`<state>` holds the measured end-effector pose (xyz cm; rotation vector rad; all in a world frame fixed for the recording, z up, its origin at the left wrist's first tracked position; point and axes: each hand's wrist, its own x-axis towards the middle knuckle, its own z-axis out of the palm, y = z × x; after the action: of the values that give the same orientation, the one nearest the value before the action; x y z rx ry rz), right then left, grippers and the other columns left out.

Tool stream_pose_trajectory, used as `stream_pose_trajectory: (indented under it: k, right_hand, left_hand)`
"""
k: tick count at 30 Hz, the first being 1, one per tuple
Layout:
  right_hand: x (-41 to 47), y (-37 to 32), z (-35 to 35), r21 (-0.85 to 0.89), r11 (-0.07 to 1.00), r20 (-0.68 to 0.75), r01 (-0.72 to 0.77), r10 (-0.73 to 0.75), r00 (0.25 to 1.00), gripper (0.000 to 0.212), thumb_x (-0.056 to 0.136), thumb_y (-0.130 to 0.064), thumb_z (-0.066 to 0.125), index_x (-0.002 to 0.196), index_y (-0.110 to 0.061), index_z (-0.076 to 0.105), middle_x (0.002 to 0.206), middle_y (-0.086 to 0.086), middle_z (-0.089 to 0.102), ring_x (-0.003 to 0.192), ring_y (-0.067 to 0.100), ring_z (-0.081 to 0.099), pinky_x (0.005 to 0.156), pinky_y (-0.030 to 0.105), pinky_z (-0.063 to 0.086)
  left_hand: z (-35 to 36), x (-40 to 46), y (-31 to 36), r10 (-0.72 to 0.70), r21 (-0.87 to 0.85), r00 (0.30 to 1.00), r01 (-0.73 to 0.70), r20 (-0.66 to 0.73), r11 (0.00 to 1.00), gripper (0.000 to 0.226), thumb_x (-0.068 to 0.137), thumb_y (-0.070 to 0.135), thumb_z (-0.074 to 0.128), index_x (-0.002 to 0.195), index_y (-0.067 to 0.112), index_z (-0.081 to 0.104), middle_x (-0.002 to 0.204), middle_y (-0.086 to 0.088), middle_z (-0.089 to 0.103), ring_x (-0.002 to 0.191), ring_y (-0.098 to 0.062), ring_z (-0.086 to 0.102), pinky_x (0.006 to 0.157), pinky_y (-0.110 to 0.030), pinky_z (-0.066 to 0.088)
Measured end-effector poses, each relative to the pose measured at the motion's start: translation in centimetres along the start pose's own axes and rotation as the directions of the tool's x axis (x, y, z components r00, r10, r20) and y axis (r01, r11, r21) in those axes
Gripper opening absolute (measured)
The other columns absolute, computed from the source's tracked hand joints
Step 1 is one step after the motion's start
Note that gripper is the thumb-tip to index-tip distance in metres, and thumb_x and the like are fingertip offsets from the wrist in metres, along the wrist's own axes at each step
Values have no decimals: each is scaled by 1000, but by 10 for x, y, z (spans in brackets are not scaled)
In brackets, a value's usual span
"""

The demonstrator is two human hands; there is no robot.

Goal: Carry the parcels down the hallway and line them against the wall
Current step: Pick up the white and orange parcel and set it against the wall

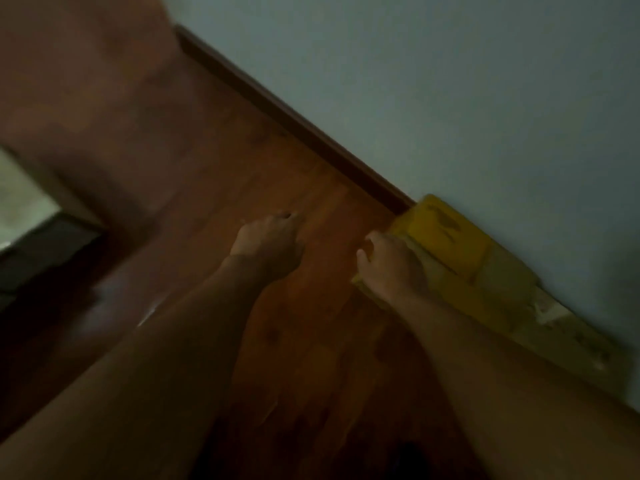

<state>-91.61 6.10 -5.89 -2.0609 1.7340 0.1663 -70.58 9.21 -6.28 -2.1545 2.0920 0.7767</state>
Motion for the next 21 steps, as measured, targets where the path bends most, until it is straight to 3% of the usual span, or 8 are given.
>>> stream_pose_trajectory:
  k: [3, 7, 11, 16, 21]
  right_hand:
    - [-3, -102, 15, 15, 993, 42, 119, -119, 992, 48, 94, -35, 52, 137, -13, 52, 136, 11, 55, 122, 29, 53, 94, 39, 45]
    - [-20, -238, 45, 8, 960, 105, 278, -278, 955, 50, 94, -34, 53, 138, -12, 50, 139, 12, 53, 127, 29, 50, 102, 40, 43]
    - [-41, -345, 76, -6, 918, 175, 397, -390, 904, 50, 93, -33, 53, 138, -11, 50, 137, 12, 54, 125, 29, 51, 103, 42, 44]
    - [-61, -466, 112, 20, 866, 259, 499, -486, 835, 50, 93, -31, 55, 136, -7, 50, 133, 15, 54, 122, 31, 52, 97, 36, 44]
    - [-73, -559, 142, 82, 849, 299, 522, -521, 800, 47, 93, -32, 56, 134, -11, 49, 130, 10, 53, 118, 27, 52, 94, 39, 48]
  left_hand:
    - [-26, -58, -85, -156, -55, 986, 153, -59, 987, 49, 92, 44, 51, 139, 29, 46, 138, -1, 53, 114, -32, 60, 75, -42, 49]
    - [-50, -150, -204, -389, -143, 915, 373, -105, 917, 47, 91, 42, 53, 134, 24, 49, 135, -3, 53, 116, -32, 58, 84, -45, 50]
    - [-61, -234, -298, -524, -201, 842, 495, -130, 845, 42, 92, 40, 53, 127, 18, 51, 126, -8, 54, 112, -33, 57, 81, -47, 50]
    - [-69, -321, -399, -664, -276, 731, 614, -154, 740, 41, 89, 36, 58, 123, 13, 55, 122, -12, 53, 112, -35, 55, 84, -51, 50]
    - [-67, -373, -473, -814, -348, 570, 745, -112, 569, 58, 89, 41, 62, 135, 9, 48, 135, -15, 46, 119, -36, 51, 90, -52, 51]
